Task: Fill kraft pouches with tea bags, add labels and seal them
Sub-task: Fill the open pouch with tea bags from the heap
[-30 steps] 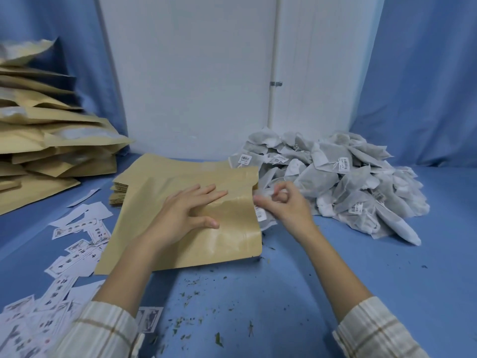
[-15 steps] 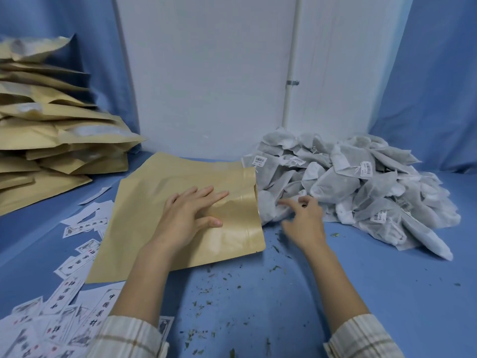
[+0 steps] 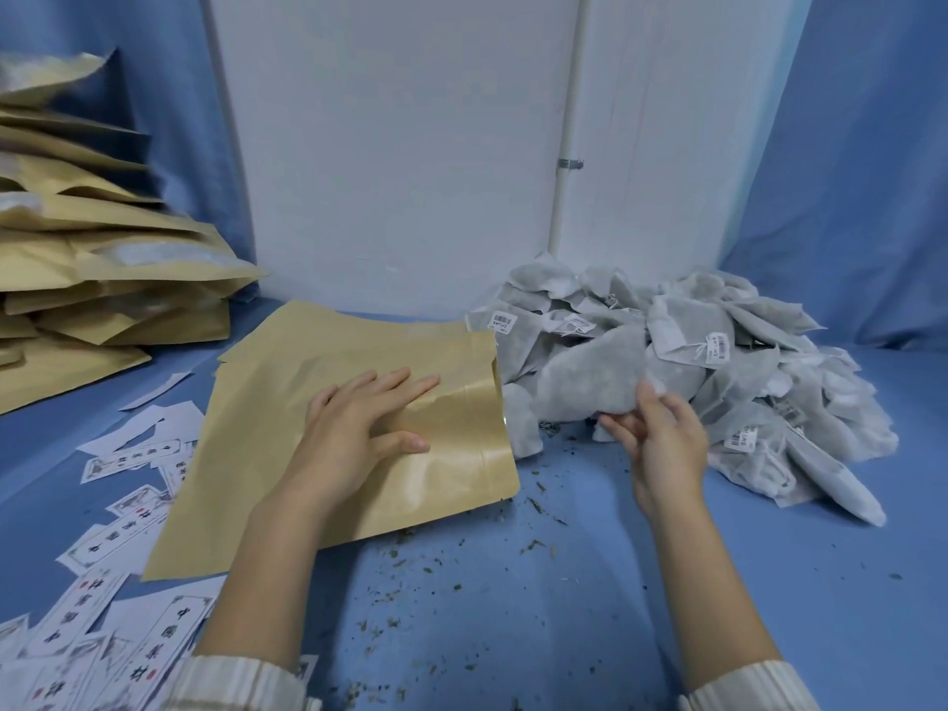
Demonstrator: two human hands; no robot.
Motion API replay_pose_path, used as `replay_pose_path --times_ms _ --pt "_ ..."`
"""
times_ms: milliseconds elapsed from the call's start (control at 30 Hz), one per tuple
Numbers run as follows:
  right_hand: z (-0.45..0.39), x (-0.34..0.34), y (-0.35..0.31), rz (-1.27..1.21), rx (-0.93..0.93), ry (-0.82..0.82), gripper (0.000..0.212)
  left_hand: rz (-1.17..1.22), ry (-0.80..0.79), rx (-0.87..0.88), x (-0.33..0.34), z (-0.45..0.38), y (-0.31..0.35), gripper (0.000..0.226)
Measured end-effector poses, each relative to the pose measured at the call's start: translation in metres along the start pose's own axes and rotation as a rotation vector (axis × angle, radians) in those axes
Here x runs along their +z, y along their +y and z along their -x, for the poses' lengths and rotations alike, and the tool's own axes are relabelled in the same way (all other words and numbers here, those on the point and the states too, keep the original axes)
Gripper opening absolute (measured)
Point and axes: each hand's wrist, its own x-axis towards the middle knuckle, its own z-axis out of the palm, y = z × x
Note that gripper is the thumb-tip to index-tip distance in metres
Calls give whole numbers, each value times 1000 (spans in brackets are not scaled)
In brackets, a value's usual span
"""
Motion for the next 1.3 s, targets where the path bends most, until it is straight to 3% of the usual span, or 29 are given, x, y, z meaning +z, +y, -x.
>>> replay_pose_path --times_ms 133,267,333,400,433,500,567,667,700,867,1033,1167,1300 --pt "20 27 7 221 44 -249 10 58 30 59 -4 0 10 63" --pt "29 45 15 859 -115 -502 5 21 -25 142 -2 -2 23 62" --pt "30 46 15 1110 -104 -732 15 -17 -83 169 1 -3 27 63" --pt "32 45 15 1026 -45 -856 14 -30 -96 170 3 -3 27 63" --pt "33 44 14 913 -39 -790 12 -34 -83 157 3 -3 25 63" --pt "29 40 17 731 -139 -444 16 -45 -31 124 3 -2 22 61" --pt "20 33 23 822 -227 -195 15 -73 26 93 2 -2 17 59" --pt "17 27 39 983 -47 -315 50 -126 44 54 0 -1 11 57" --pt "19 28 44 970 4 -356 53 -147 30 44 0 -1 9 58" --pt "7 25 50 685 99 -121 27 -70 23 -9 -2 1 0 61" --pt "-8 10 26 444 -24 182 24 -38 83 -35 -9 2 -9 62" --pt "-9 6 4 407 -86 131 15 -20 19 -21 -8 3 -5 62" --pt "12 35 4 622 -198 13 15 62 -9 81 -3 1 13 61"
